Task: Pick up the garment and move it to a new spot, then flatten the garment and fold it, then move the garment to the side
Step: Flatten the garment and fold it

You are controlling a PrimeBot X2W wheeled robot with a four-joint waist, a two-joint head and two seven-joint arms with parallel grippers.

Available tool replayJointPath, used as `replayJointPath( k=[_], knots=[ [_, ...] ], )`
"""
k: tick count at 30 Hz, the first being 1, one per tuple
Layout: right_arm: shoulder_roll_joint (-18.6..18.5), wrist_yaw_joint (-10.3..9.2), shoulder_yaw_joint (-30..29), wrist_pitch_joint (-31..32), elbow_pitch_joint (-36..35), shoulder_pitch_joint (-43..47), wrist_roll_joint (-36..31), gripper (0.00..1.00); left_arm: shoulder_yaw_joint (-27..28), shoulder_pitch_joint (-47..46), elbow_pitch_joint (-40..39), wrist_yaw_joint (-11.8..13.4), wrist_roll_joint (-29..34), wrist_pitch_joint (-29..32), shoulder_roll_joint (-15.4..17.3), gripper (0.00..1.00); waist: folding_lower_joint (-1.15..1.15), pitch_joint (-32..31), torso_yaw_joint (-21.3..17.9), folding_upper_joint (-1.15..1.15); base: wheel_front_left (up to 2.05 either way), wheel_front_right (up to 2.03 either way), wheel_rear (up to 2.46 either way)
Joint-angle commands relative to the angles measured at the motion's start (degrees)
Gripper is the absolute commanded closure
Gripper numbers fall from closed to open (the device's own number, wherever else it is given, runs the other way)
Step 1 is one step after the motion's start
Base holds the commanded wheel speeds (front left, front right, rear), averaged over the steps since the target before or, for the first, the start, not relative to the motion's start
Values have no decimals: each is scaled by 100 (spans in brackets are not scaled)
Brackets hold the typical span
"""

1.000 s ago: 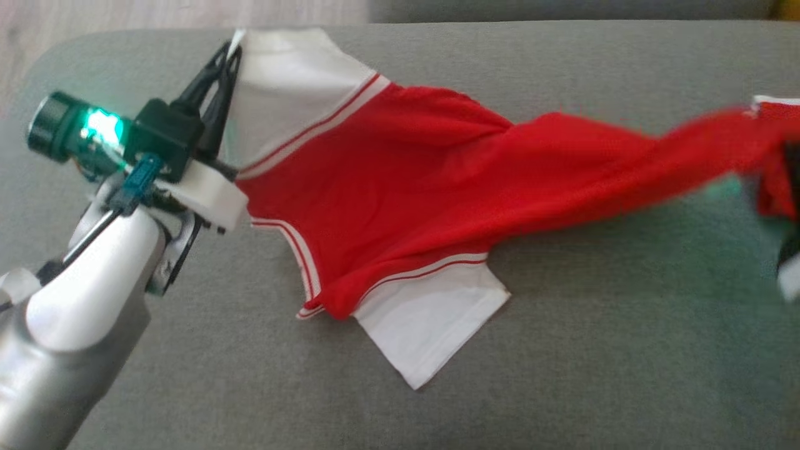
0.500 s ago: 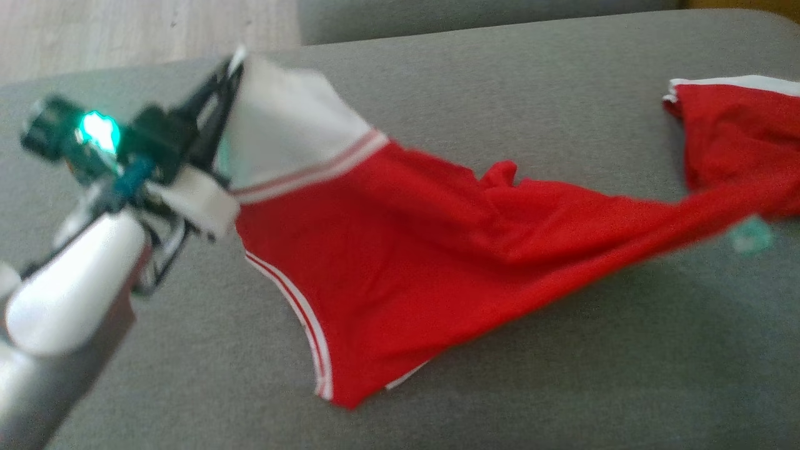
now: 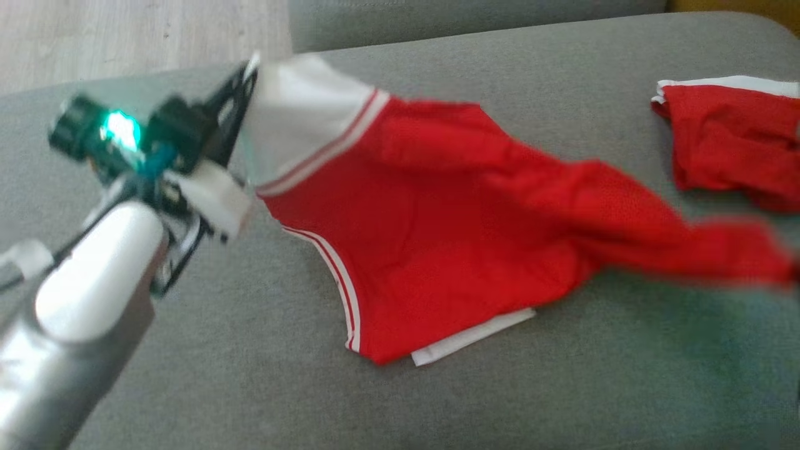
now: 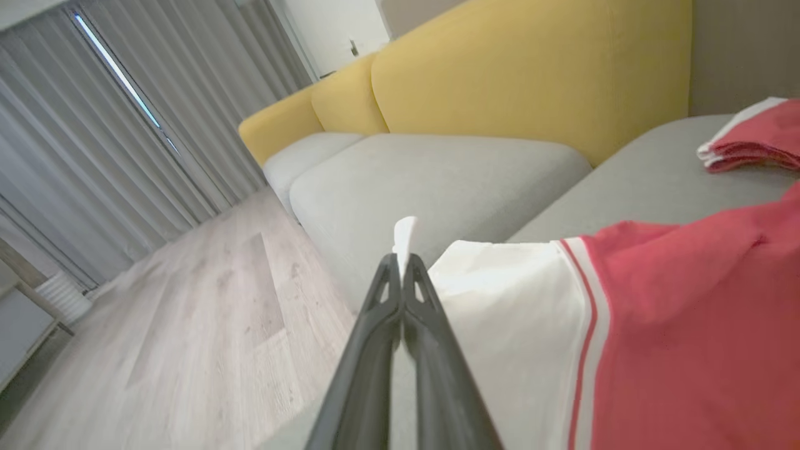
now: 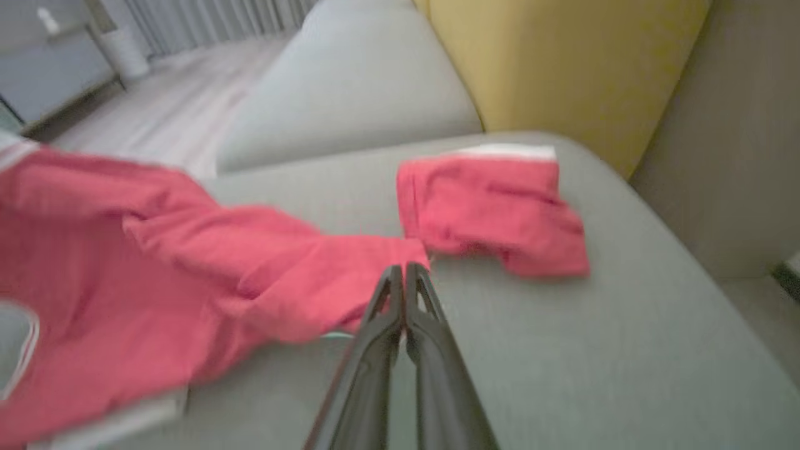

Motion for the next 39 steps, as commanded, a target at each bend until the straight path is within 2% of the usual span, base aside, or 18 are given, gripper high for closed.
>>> replayJointPath(
  k=[1, 5, 11, 17, 25, 26, 27, 32, 36, 39],
  knots=[
    [-217, -5, 4, 148, -359, 689, 3, 100, 236, 21, -253, 92, -94, 34, 339, 100, 0, -37, -47, 0, 0, 0, 0],
    [-212, -5, 63, 282, -419, 1347, 81, 100, 253, 409, -508, 158, -285, 172, 465, 100, 0, -21, -80, 0, 0, 0, 0],
    [-250, -5, 556, 546, -279, 2021, 599, 100, 207, 868, -1113, 372, -391, 581, 717, 100, 0, 71, 104, 0, 0, 0, 0],
    [-535, -5, 1040, 1137, -425, 2624, 1404, 100, 219, 1192, -1610, 698, -360, 960, 1027, 100, 0, 76, 386, 0, 0, 0, 0],
    [-693, -5, 1057, 1565, -801, 3063, 1887, 100, 530, 1805, -2370, 1229, -505, 1219, 1646, 100, 0, 123, 688, 0, 0, 0, 0],
    [-684, -5, 1035, 1620, -808, 3095, 1886, 65, 568, 1876, -2442, 1276, -526, 1241, 1729, 100, 0, 133, 724, 0, 0, 0, 0],
    [-677, -5, 1005, 1661, -823, 3103, 1858, 0, 604, 1942, -2506, 1311, -557, 1255, 1798, 100, 0, 141, 750, 0, 0, 0, 0],
    [-662, -5, 592, 1569, -1182, 2669, 1758, 0, 710, 2221, -2750, 1388, -718, 1253, 2026, 100, 0, 216, 882, 0, 0, 0, 0],
    [-744, -5, 375, 1360, -1307, 1772, 1607, 0, 736, 2272, -2796, 1424, -729, 1171, 2045, 100, 0, 289, 974, 0, 0, 0, 0],
    [-872, -5, 483, 1185, -1052, 876, 1196, 0, 704, 2215, -2818, 1411, -682, 1116, 1990, 100, 0, 399, 1104, 0, 0, 0, 0]
  ],
)
